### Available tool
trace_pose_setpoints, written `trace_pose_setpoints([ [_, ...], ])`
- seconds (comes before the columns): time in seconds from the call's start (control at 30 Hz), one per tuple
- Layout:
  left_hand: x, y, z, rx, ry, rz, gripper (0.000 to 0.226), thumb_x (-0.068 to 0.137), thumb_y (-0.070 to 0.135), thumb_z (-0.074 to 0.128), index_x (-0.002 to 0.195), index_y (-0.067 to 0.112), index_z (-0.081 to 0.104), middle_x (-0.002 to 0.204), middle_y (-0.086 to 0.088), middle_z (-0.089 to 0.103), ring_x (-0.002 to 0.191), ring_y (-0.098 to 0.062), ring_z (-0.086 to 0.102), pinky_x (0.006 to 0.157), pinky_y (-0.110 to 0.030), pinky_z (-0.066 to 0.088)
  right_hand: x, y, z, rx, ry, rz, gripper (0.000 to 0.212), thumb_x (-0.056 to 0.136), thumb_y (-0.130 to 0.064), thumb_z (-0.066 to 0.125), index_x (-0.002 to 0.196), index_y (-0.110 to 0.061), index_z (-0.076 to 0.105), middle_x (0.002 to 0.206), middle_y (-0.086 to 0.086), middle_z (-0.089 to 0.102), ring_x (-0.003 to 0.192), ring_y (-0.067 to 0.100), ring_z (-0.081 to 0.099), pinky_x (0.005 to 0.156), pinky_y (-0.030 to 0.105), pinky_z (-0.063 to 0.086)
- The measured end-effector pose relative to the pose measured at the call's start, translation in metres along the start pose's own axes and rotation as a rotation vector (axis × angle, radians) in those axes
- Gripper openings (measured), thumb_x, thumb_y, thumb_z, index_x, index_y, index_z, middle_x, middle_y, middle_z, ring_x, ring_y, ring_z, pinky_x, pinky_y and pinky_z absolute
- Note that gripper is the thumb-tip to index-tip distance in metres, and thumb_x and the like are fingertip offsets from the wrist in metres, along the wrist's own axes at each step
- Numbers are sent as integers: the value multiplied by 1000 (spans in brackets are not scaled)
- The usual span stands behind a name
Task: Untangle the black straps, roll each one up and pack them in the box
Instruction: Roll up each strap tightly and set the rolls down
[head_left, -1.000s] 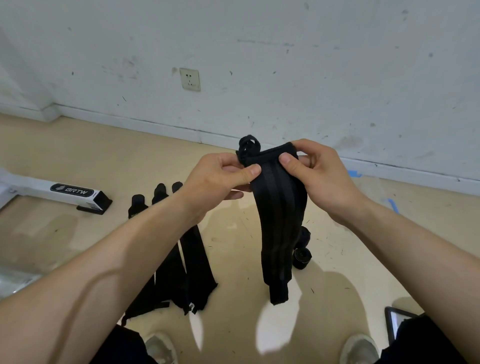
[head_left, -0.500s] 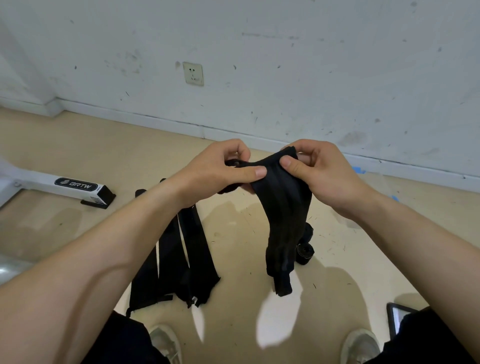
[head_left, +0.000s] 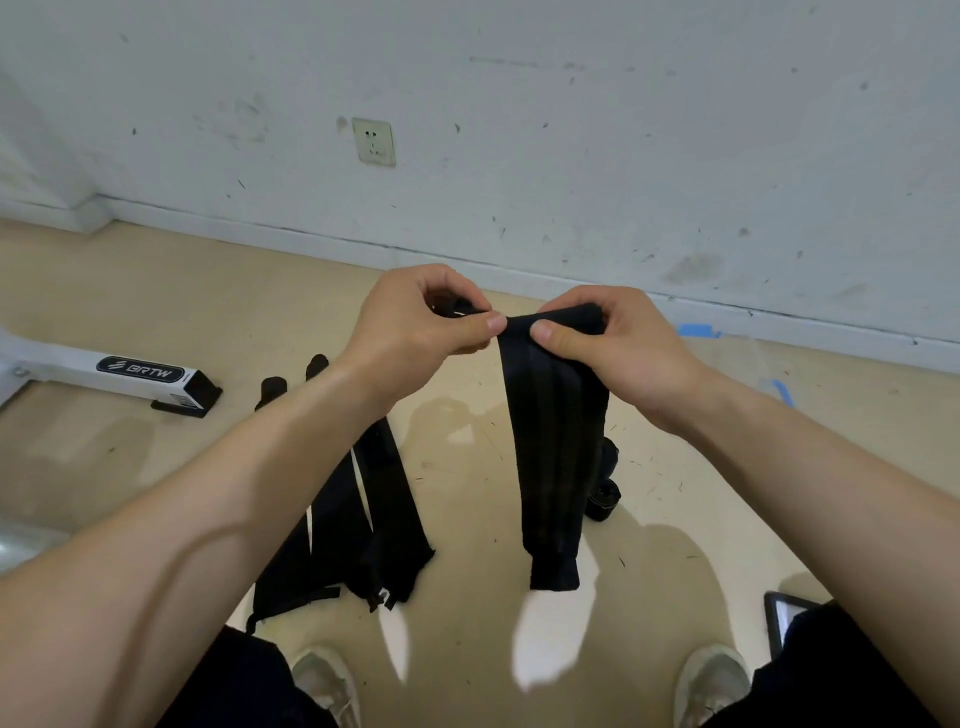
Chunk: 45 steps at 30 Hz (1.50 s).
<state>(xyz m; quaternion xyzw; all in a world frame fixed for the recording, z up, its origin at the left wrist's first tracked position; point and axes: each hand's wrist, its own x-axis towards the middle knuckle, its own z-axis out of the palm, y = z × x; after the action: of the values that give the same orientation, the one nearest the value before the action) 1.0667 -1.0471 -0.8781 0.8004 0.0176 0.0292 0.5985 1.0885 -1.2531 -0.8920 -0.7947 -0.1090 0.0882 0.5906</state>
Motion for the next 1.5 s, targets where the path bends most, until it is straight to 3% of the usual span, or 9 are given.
trace_pose_setpoints([
  [0.17, -7, 5, 12, 370, 172, 215, 14, 82, 17, 85, 84, 23, 72, 80, 13, 68, 77, -2, 63, 66, -7, 45, 3, -1, 1, -57, 103, 43, 9, 86, -28, 80, 89, -21, 77, 85, -4, 77, 80, 9, 72, 72, 24, 56],
  [0.37, -21, -10, 37, 459, 212, 519, 27, 75, 1, 81, 98, 13, 73, 92, 3, 65, 78, -9, 61, 74, -21, 52, 4, 3, 2, -39, 153, 68, 11, 82, -27, 83, 86, -18, 78, 84, 0, 77, 80, 14, 73, 75, 30, 57],
  [0.63, -21, -7, 37, 239, 107, 408, 29, 87, -5, 74, 110, 12, 78, 92, 10, 73, 88, -2, 72, 80, -10, 55, 3, 7, -5, 159, 112, 131, 15, 92, -25, 73, 98, -12, 77, 92, 5, 77, 82, 16, 71, 73, 30, 53],
  [0.8, -21, -3, 34, 217, 135, 418, 16, 87, 4, 78, 95, 18, 82, 85, 20, 72, 84, 0, 70, 72, -12, 53, 0, 2, -5, 251, 17, 169, 24, 94, -34, 69, 101, -11, 75, 90, 5, 75, 79, 18, 70, 68, 29, 53],
  [1.03, -13, -7, 29, 173, 154, 293, 25, 82, 15, 84, 94, 31, 69, 94, 12, 68, 83, 0, 61, 69, -10, 44, -6, -3, 0, 299, -96, 163, 33, 75, -42, 72, 96, -16, 73, 93, 4, 72, 84, 18, 70, 70, 29, 54],
  [1.13, -11, -8, 24, 69, 54, 111, 35, 87, 23, 82, 118, 25, 66, 112, 5, 69, 89, -9, 71, 81, -21, 59, -6, -3, -1, 320, -105, 145, 32, 76, -39, 72, 97, -15, 73, 94, 7, 73, 86, 21, 71, 73, 30, 55],
  [1.23, -11, -8, 20, -1, -59, 60, 26, 92, 18, 76, 117, 12, 70, 80, -1, 73, 71, -16, 72, 79, -45, 65, -8, -5, -1, 286, -134, 123, 34, 73, -40, 74, 96, -16, 74, 94, 6, 76, 86, 20, 73, 74, 29, 58],
  [1.33, -10, -9, 23, 64, 14, 100, 21, 87, 20, 82, 104, 15, 73, 73, -1, 71, 66, -16, 71, 75, -45, 64, -9, -5, 2, 185, -116, 92, 39, 66, -37, 83, 97, -15, 75, 91, 7, 77, 85, 21, 75, 80, 35, 59],
  [1.5, -8, -11, 23, -7, 35, 55, 26, 81, 25, 86, 102, 15, 74, 79, 0, 73, 78, -19, 74, 79, -45, 64, -6, -3, -3, 165, -153, 55, 22, 90, -14, 75, 112, -11, 74, 105, 12, 77, 99, 26, 75, 91, 41, 60],
])
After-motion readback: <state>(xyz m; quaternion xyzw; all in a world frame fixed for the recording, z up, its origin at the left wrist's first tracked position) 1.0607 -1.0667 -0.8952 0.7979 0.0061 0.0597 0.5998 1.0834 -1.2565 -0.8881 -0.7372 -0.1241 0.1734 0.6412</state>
